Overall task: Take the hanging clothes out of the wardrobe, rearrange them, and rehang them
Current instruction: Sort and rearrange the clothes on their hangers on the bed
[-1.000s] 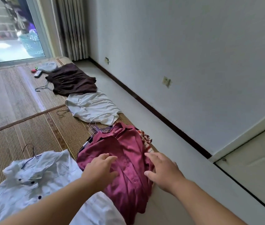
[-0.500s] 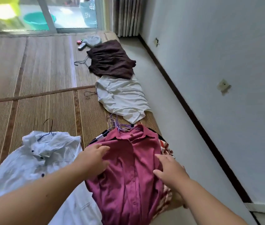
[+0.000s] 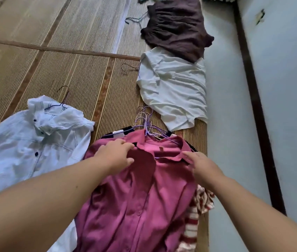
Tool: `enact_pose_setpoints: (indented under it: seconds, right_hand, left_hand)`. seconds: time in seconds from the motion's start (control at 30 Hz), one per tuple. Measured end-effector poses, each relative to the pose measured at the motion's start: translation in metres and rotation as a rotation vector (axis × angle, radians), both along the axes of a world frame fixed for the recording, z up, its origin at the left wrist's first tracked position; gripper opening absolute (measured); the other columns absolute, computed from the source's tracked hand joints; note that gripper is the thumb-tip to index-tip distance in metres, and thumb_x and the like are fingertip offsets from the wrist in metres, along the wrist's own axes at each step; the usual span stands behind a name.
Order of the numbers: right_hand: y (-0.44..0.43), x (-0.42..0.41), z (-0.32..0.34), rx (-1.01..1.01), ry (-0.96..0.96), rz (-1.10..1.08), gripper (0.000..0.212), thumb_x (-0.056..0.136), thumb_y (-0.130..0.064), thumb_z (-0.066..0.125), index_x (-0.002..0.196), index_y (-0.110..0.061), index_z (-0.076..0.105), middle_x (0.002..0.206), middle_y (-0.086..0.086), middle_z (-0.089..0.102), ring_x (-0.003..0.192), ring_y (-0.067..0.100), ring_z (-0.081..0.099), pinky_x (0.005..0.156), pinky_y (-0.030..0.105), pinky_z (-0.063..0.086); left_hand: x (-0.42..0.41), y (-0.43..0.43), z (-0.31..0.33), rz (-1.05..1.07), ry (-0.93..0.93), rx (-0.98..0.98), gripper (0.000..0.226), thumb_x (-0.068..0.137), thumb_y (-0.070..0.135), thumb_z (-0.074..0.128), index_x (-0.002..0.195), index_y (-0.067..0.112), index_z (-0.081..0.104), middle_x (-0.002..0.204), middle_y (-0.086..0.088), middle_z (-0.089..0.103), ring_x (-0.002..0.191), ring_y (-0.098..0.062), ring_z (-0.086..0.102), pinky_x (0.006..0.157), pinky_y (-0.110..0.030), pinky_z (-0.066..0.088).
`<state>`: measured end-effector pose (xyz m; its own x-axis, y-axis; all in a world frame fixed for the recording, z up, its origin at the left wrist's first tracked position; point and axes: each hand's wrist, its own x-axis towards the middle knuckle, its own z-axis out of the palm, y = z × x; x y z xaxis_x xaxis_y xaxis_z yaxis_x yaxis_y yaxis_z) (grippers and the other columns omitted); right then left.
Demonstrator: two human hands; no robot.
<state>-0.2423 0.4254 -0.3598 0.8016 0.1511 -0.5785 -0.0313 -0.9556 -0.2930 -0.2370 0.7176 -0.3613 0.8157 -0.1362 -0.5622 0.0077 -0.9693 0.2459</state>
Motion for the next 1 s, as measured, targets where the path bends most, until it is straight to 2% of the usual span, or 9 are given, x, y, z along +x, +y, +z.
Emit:
enact_pose_setpoints:
  seconds: [0.2, 0.33, 0.43, 0.53, 0.6, 0.67, 0.8, 0.93, 1.0]
  right_hand:
    - [0.005, 0.053, -0.077, 0.070, -0.084, -0.171, 0.081, 0.073, -0.002, 0.057, 0.143, -0.035, 0.035, 0.126, 0.010, 0.055, 0.111, 0.029, 0.055, 0.090, 0.035, 0.047]
    - [0.014, 0.067, -0.119, 0.003, -0.038, -0.129, 0.097, 0.069, -0.019, 0.077, 0.148, -0.030, 0.023, 0.131, 0.011, 0.050, 0.119, 0.028, 0.051, 0.100, 0.035, 0.042]
    - [0.017, 0.072, -0.128, -0.087, -0.059, -0.061, 0.102, 0.066, -0.033, 0.080, 0.147, -0.039, 0.018, 0.116, 0.009, 0.050, 0.109, 0.029, 0.054, 0.091, 0.036, 0.046]
    - [0.017, 0.067, -0.120, -0.086, -0.013, 0.018, 0.082, 0.066, -0.034, 0.076, 0.136, -0.044, 0.033, 0.097, 0.001, 0.057, 0.097, 0.026, 0.061, 0.075, 0.031, 0.047]
    - [0.017, 0.058, -0.111, -0.067, -0.035, 0.036, 0.045, 0.068, -0.037, 0.070, 0.110, -0.041, 0.054, 0.096, -0.002, 0.063, 0.092, 0.025, 0.062, 0.071, 0.030, 0.048]
    - [0.015, 0.047, -0.101, 0.012, -0.038, 0.001, 0.020, 0.067, -0.036, 0.069, 0.081, -0.036, 0.055, 0.085, -0.003, 0.064, 0.082, 0.023, 0.063, 0.068, 0.031, 0.050]
    - [0.010, 0.024, -0.075, 0.121, 0.043, -0.015, 0.019, 0.066, -0.035, 0.068, 0.068, -0.038, 0.049, 0.070, -0.012, 0.055, 0.075, 0.015, 0.055, 0.065, 0.026, 0.043]
    - [0.013, 0.001, -0.037, 0.196, -0.018, -0.049, 0.033, 0.077, -0.013, 0.060, 0.093, -0.041, 0.063, 0.096, -0.019, 0.061, 0.095, 0.008, 0.055, 0.079, 0.022, 0.041]
    - [0.020, -0.009, -0.008, 0.277, -0.083, -0.069, 0.043, 0.074, -0.003, 0.056, 0.095, -0.039, 0.066, 0.108, -0.020, 0.063, 0.103, 0.005, 0.056, 0.088, 0.023, 0.043]
  left_hand:
    - [0.041, 0.007, -0.073, 0.358, -0.093, -0.107, 0.035, 0.093, 0.045, 0.043, 0.119, 0.022, 0.048, 0.125, -0.012, 0.055, 0.113, -0.035, 0.052, 0.092, -0.043, 0.044]
    - [0.050, 0.010, -0.110, 0.218, -0.022, 0.045, 0.042, 0.084, 0.046, 0.055, 0.120, 0.027, 0.048, 0.128, -0.004, 0.053, 0.116, -0.031, 0.051, 0.094, -0.047, 0.045]
    - [0.050, 0.005, -0.123, 0.183, 0.022, 0.135, 0.058, 0.078, 0.041, 0.063, 0.131, 0.027, 0.042, 0.134, -0.006, 0.049, 0.122, -0.033, 0.048, 0.097, -0.049, 0.043]
    - [0.048, 0.004, -0.122, 0.214, 0.016, 0.174, 0.054, 0.078, 0.032, 0.062, 0.127, 0.021, 0.042, 0.133, -0.007, 0.049, 0.122, -0.033, 0.046, 0.097, -0.047, 0.042]
    - [0.047, 0.007, -0.117, 0.223, 0.008, 0.075, 0.044, 0.081, 0.028, 0.054, 0.123, 0.023, 0.045, 0.130, -0.006, 0.052, 0.119, -0.033, 0.050, 0.096, -0.047, 0.044]
    - [0.045, 0.011, -0.106, 0.212, 0.007, -0.043, 0.035, 0.084, 0.023, 0.047, 0.119, 0.024, 0.050, 0.124, -0.005, 0.057, 0.113, -0.031, 0.054, 0.094, -0.046, 0.046]
    - [0.037, 0.019, -0.079, 0.054, 0.028, -0.036, 0.032, 0.090, 0.025, 0.041, 0.116, 0.035, 0.056, 0.117, -0.003, 0.063, 0.108, -0.028, 0.058, 0.090, -0.041, 0.048]
    - [0.024, 0.027, -0.046, -0.044, -0.041, 0.052, 0.032, 0.088, 0.031, 0.038, 0.115, 0.036, 0.055, 0.111, -0.002, 0.064, 0.104, -0.029, 0.060, 0.080, -0.035, 0.046]
    - [0.016, 0.031, -0.024, -0.073, -0.063, 0.033, 0.031, 0.087, 0.028, 0.037, 0.112, 0.032, 0.053, 0.108, -0.001, 0.064, 0.101, -0.028, 0.061, 0.075, -0.034, 0.045]
